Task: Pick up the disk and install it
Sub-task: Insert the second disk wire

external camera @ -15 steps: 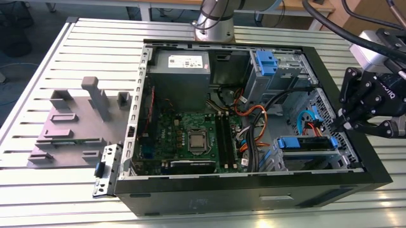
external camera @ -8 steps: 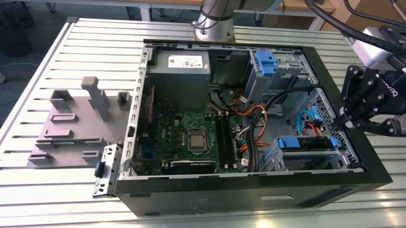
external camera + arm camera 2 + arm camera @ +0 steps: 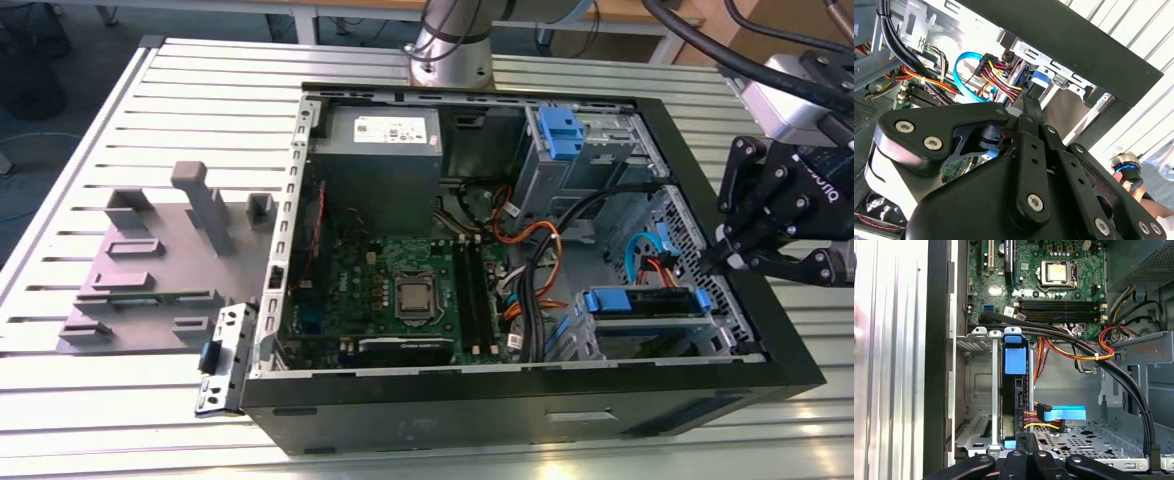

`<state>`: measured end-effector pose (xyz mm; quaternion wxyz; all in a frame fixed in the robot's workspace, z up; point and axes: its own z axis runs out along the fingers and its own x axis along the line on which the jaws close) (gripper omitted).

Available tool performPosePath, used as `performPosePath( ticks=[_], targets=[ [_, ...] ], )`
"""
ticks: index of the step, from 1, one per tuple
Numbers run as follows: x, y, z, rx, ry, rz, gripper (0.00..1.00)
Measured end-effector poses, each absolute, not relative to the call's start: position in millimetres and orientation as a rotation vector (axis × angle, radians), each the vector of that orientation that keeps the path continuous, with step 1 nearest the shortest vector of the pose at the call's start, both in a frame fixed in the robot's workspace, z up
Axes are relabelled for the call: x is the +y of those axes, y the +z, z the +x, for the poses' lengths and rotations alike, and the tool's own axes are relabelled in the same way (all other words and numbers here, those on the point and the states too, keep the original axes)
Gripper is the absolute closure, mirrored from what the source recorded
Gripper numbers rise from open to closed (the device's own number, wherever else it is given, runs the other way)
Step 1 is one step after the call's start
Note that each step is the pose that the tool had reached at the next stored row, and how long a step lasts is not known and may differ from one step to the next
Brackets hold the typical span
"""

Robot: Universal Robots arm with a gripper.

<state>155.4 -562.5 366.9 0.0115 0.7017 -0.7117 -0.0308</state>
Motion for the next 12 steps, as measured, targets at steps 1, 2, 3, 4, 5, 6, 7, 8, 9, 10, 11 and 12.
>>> performPosePath(
  ticks=[1,2,3,4,5,6,7,8,9,10,11,12],
  targets=[
    [-562.6,367.1,155.3,-2.22,-0.096,2.189,0.89],
    [-562.6,367.1,155.4,-2.22,-0.096,2.189,0.89],
    [-562.6,367.1,155.3,-2.22,-0.096,2.189,0.89],
    [-562.5,367.1,155.3,-2.22,-0.096,2.189,0.89],
    [-562.6,367.2,155.3,-2.22,-0.096,2.188,0.89],
    [-562.5,367.2,155.4,-2.22,-0.096,2.189,0.89],
    [-562.5,367.2,155.4,-2.22,-0.096,2.189,0.89],
    [-562.5,367.2,155.3,-2.22,-0.096,2.189,0.89],
    [-562.5,367.2,155.4,-2.22,-0.096,2.189,0.89],
    [-562.6,367.2,155.3,-2.22,-0.096,2.189,0.89],
    [-562.6,367.2,155.3,-2.22,-0.096,2.189,0.89],
    [-562.5,367.2,155.3,-2.22,-0.096,2.188,0.89]
  ],
)
